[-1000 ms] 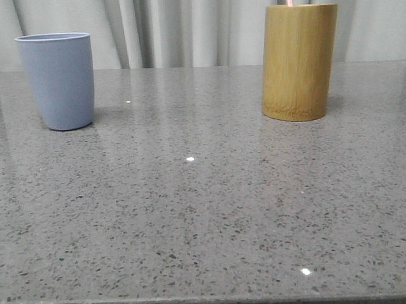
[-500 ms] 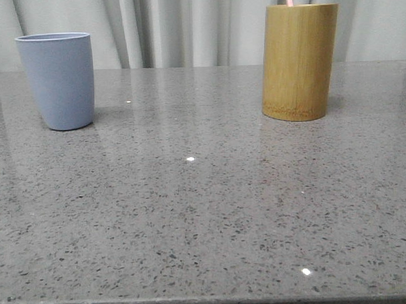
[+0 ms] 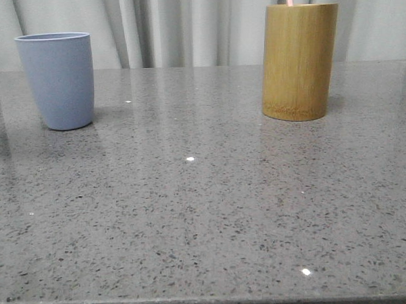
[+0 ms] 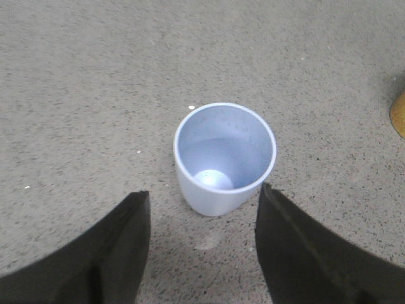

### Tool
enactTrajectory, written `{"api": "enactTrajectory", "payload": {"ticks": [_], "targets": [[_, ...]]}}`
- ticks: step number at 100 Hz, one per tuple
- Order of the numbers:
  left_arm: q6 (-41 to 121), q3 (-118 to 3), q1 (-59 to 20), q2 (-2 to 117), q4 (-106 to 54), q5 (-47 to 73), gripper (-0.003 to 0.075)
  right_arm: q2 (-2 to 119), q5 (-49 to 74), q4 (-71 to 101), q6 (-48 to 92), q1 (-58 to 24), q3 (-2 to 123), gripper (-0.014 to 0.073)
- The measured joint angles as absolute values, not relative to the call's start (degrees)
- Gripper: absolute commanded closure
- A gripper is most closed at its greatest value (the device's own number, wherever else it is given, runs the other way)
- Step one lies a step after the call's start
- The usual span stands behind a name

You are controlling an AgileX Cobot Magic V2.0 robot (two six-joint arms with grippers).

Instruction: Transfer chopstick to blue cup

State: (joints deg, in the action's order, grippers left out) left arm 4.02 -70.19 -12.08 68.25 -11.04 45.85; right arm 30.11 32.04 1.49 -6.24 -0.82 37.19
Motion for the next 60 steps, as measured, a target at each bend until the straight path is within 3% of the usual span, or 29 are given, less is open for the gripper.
{"api": "enactTrajectory", "payload": {"ticks": [33, 60], "targets": [[4.0, -81.7, -12.3, 83.9, -11.3, 57.2, 0.0344, 30.1, 32.0, 1.5, -6.2, -0.8, 37.2, 0.0232], [3.9, -85.9, -12.3, 91.2, -11.3, 58.7, 0.0344, 30.1, 32.0, 1.5, -6.2, -0.8, 37.2, 0.0232]]}}
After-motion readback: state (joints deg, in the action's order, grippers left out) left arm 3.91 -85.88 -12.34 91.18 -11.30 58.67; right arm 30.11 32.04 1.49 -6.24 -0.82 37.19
